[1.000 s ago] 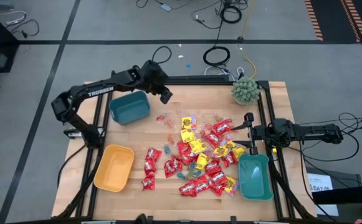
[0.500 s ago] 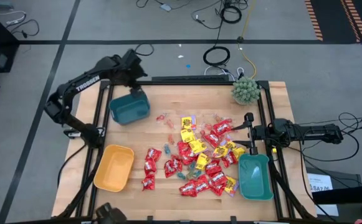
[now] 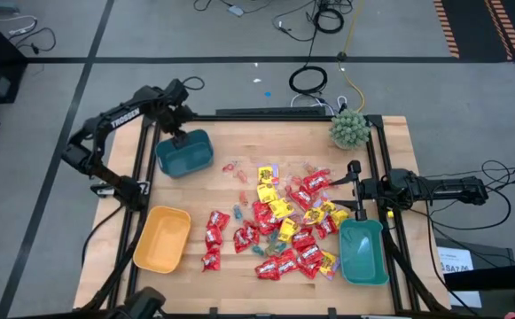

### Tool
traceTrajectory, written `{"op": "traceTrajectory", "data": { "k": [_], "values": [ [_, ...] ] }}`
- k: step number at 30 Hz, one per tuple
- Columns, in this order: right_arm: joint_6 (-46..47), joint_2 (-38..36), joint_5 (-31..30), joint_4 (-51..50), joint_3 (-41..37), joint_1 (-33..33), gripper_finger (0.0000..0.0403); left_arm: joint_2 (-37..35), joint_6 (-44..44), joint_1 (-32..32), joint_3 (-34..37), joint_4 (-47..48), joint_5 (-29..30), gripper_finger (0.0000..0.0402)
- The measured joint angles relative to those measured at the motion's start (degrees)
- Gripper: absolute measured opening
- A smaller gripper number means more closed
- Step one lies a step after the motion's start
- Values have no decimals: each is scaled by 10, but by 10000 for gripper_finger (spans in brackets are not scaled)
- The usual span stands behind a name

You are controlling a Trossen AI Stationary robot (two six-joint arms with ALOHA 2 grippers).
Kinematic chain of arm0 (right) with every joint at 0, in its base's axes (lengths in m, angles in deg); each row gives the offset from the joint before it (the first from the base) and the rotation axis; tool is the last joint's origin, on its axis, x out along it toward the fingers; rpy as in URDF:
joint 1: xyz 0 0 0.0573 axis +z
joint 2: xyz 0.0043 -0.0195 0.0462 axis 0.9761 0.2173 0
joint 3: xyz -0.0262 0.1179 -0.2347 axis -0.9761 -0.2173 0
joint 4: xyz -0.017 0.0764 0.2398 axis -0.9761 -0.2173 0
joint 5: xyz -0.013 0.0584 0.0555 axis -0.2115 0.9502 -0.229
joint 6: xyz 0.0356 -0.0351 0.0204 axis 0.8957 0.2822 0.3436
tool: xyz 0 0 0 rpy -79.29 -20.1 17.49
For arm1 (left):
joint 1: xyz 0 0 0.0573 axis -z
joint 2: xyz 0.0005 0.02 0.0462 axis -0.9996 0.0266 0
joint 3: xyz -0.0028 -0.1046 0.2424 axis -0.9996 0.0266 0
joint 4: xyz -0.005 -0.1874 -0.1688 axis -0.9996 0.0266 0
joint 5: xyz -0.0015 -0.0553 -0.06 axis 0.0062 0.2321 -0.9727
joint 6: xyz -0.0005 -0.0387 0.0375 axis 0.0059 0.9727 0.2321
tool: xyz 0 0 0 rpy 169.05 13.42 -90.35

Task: Sort candy
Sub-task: Move the blue bin to the top center of the table

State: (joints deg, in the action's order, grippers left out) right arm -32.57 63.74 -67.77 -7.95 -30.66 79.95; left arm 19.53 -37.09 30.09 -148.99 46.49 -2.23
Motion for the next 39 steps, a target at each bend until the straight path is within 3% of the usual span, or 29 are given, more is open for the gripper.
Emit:
{"op": "traceTrajectory", "data": {
  "k": [5,10,24,39],
  "values": [
    [0,0,0,0,0,0,242,0,2,0,34,-35,7,225],
    [0,0,0,0,0,0,242,0,42,0,56,-79,67,207],
    [0,0,0,0,0,0,242,0,73,16,56,-79,63,13],
    [0,0,0,0,0,0,242,6,197,36,0,-105,70,10]
  ]
}}
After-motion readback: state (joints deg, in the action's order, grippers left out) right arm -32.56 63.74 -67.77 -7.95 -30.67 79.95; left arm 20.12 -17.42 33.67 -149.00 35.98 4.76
